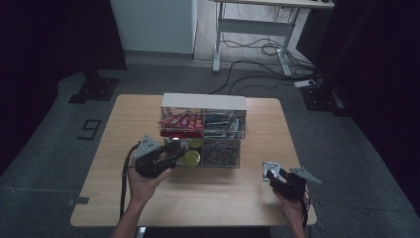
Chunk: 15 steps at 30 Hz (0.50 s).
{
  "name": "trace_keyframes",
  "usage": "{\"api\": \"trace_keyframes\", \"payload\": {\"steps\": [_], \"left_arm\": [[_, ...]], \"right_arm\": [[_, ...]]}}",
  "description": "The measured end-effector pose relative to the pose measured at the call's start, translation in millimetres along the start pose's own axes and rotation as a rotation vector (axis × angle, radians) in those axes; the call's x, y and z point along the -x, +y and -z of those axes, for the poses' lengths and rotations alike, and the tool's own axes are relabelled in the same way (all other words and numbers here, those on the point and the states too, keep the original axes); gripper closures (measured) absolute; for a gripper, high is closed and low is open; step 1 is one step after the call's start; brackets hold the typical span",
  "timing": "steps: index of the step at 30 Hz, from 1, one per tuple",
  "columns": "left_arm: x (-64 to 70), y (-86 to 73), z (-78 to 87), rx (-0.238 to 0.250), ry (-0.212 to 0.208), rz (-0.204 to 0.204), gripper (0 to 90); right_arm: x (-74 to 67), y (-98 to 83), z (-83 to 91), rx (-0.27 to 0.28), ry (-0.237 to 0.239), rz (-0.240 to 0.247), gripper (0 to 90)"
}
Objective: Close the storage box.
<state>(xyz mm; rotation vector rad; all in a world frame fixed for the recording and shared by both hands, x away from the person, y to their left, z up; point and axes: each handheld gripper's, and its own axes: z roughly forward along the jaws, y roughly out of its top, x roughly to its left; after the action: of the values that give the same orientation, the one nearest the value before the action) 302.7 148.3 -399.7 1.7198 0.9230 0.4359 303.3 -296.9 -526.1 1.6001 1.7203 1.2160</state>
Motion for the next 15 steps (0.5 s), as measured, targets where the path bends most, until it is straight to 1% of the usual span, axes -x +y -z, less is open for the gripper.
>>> {"api": "trace_keyframes", "payload": {"steps": [3, 4, 5, 7, 8, 9, 10, 11, 12, 13, 15], "left_arm": [[-1.7, -10.2, 1.4, -0.018, 0.01, -0.008, 55.7], [-2.6, -14.0, 1.5, -0.023, 0.015, -0.006, 54.7], [-3.8, -18.0, 1.7, -0.03, 0.019, -0.005, 54.7], [-7.0, -26.1, 0.8, -0.046, 0.023, 0.002, 54.0], [-10.6, -34.6, -0.8, -0.063, 0.028, 0.012, 53.1], [-10.6, -34.6, -0.8, -0.063, 0.028, 0.012, 52.6], [-12.5, -38.9, -1.9, -0.073, 0.031, 0.017, 52.0], [-14.5, -43.1, -3.2, -0.085, 0.034, 0.023, 52.0], [-17.7, -51.2, -6.4, -0.104, 0.04, 0.032, 51.3], [-17.7, -51.2, -6.4, -0.104, 0.04, 0.032, 51.2], [-19.8, -58.7, -9.9, -0.124, 0.041, 0.037, 51.1]], "right_arm": [[-1.9, -0.6, 3.5, 0.01, 0.008, 0.012, 39.9], [-2.9, -0.9, 6.2, 0.013, 0.013, 0.027, 39.4], [-2.9, -0.9, 6.2, 0.013, 0.013, 0.027, 39.4], [-4.0, -1.5, 8.1, 0.017, 0.02, 0.035, 38.9], [-4.6, -2.0, 9.6, 0.017, 0.029, 0.044, 38.2], [-4.6, -2.0, 9.6, 0.017, 0.029, 0.044, 38.2], [-4.6, -2.5, 10.9, 0.016, 0.04, 0.054, 37.5], [-4.6, -2.5, 10.9, 0.016, 0.04, 0.054, 37.5], [-4.6, -3.3, 11.7, 0.013, 0.053, 0.059, 36.9], [-4.6, -3.3, 11.7, 0.013, 0.053, 0.059, 36.9], [-4.6, -4.4, 12.1, 0.012, 0.061, 0.071, 36.3]]}}
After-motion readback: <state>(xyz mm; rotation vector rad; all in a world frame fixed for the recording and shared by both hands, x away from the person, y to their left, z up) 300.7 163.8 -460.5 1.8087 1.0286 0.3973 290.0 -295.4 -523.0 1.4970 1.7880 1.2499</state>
